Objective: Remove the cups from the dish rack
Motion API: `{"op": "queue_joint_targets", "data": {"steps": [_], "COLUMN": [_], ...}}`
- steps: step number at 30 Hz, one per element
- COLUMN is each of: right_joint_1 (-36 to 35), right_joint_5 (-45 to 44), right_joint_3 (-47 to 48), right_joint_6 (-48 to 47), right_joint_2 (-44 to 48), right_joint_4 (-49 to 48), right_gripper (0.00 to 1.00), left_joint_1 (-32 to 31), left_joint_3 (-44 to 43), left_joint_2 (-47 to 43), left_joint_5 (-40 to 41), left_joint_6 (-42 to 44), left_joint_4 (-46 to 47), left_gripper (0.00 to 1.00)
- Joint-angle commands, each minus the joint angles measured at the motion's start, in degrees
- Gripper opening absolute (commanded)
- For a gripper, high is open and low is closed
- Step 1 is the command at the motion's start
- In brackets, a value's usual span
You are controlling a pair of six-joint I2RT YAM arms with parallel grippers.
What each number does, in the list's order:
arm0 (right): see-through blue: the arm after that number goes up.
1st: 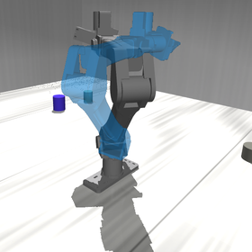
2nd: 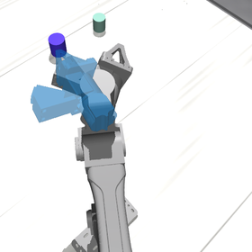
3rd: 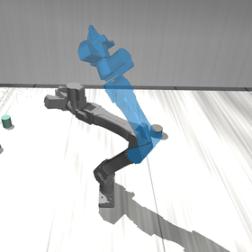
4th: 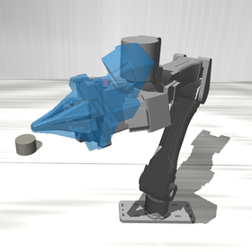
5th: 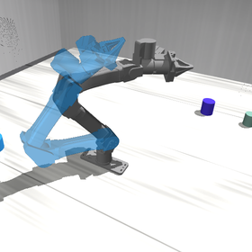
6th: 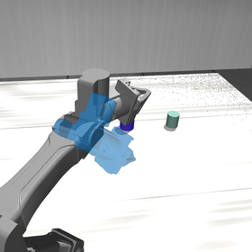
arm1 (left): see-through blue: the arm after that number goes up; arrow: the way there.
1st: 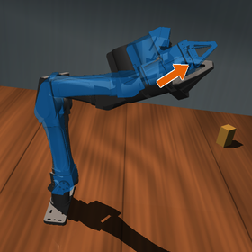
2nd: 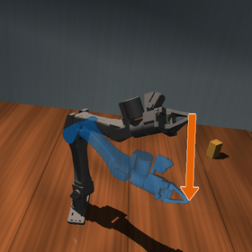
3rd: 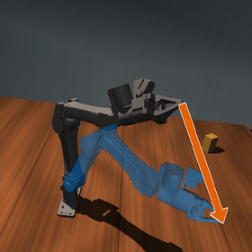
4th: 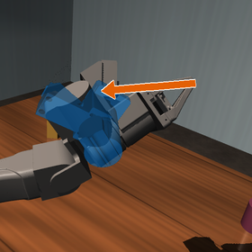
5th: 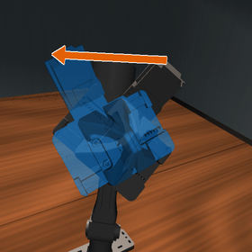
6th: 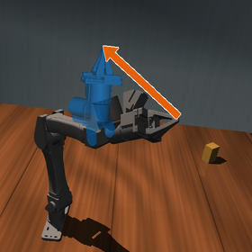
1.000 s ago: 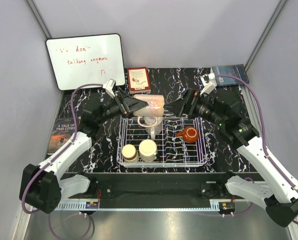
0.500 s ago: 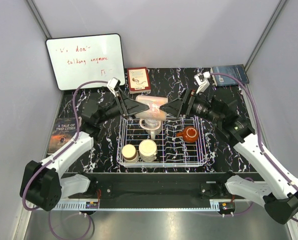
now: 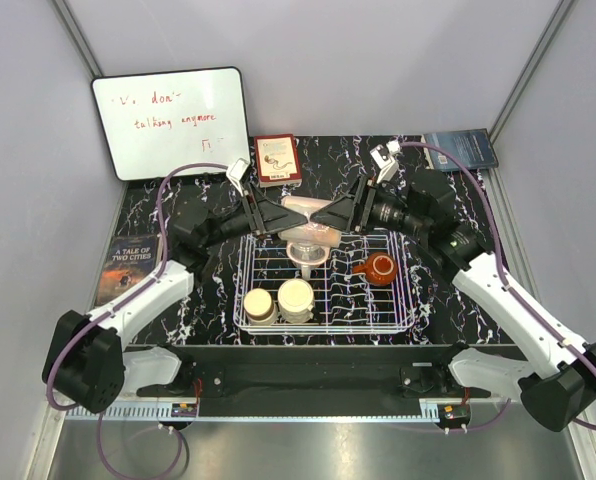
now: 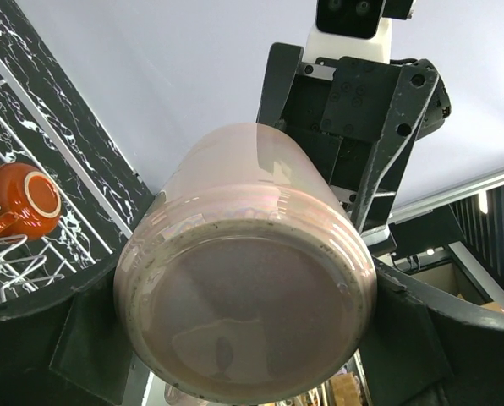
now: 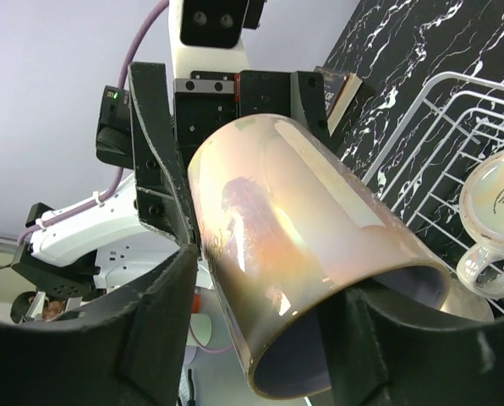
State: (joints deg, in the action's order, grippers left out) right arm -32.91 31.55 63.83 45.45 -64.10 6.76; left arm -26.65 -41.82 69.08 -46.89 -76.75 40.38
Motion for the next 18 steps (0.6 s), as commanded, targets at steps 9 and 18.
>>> {"op": "queue_joint_targets", "data": {"steps": [9, 18], "right_joint_1": [-0.05, -0.05], "right_joint_5": [6.95, 1.59], "right_joint_3": [-1.61, -1.61], "right_joint_6": [2.98, -1.50], "right_joint_2": [0.11, 4.32], "right_joint_4": [-8.52, -1.59], "right_gripper": [0.20, 0.00], "left_joint_1": [-1.73, -1.73], "left_joint_3": [-6.08, -8.27], "left_joint_2": [2.81, 2.82], "left_joint_5": [-1.62, -1.53], "left_joint_6": [1.34, 7.48], "left_joint_4": [5.50, -5.55], "left_gripper": [0.00, 0.70]}}
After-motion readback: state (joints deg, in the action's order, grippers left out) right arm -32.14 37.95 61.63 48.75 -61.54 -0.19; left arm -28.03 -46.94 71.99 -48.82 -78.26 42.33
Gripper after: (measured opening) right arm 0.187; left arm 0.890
